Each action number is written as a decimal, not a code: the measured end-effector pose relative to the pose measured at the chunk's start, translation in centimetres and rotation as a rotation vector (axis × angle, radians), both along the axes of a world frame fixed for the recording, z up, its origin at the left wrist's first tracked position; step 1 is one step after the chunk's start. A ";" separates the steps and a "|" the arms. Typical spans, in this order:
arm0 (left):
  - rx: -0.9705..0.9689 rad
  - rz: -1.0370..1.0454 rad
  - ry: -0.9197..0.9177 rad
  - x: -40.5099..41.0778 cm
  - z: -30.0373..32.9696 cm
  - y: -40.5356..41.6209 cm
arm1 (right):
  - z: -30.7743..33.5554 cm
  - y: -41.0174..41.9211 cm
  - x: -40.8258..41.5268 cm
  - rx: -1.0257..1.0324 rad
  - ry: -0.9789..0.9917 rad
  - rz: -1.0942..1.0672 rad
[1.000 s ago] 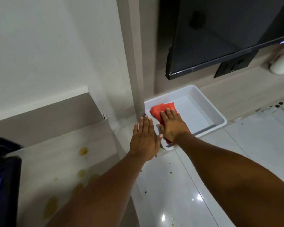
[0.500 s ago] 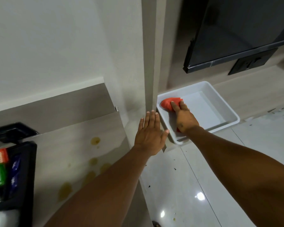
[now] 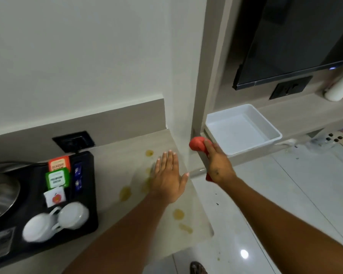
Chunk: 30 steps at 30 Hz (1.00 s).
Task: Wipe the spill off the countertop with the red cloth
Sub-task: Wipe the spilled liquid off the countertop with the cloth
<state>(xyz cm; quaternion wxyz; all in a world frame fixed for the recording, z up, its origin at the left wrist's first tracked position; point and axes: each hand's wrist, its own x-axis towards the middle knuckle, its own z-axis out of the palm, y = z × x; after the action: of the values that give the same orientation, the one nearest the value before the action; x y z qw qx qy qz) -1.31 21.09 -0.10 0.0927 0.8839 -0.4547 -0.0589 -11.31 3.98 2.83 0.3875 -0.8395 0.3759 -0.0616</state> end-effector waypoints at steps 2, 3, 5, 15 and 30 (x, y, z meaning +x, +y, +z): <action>0.021 0.026 0.006 -0.8 -0.9 4.5 | -1.3 4.3 -1.5 -0.040 0.091 0.026; 0.026 0.043 0.007 -1.2 -1.4 7.0 | -1.9 6.7 -2.4 -0.015 0.085 0.017; 0.060 0.077 0.006 -1.6 -2.4 11.6 | -2.6 11.3 -3.8 0.013 0.008 0.012; 0.167 0.115 0.049 -2.2 -7.0 25.0 | -8.1 17.7 -5.8 -0.380 0.242 0.244; 0.164 0.091 0.030 -0.6 -8.1 24.0 | -9.0 14.4 1.2 -0.438 0.281 0.222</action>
<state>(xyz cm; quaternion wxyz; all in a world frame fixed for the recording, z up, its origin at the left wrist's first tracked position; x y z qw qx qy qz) -1.88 45.06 -8.18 0.0293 0.9073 -0.4061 -0.1050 -10.07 18.42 -6.15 0.1453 -0.9397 0.3091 0.0184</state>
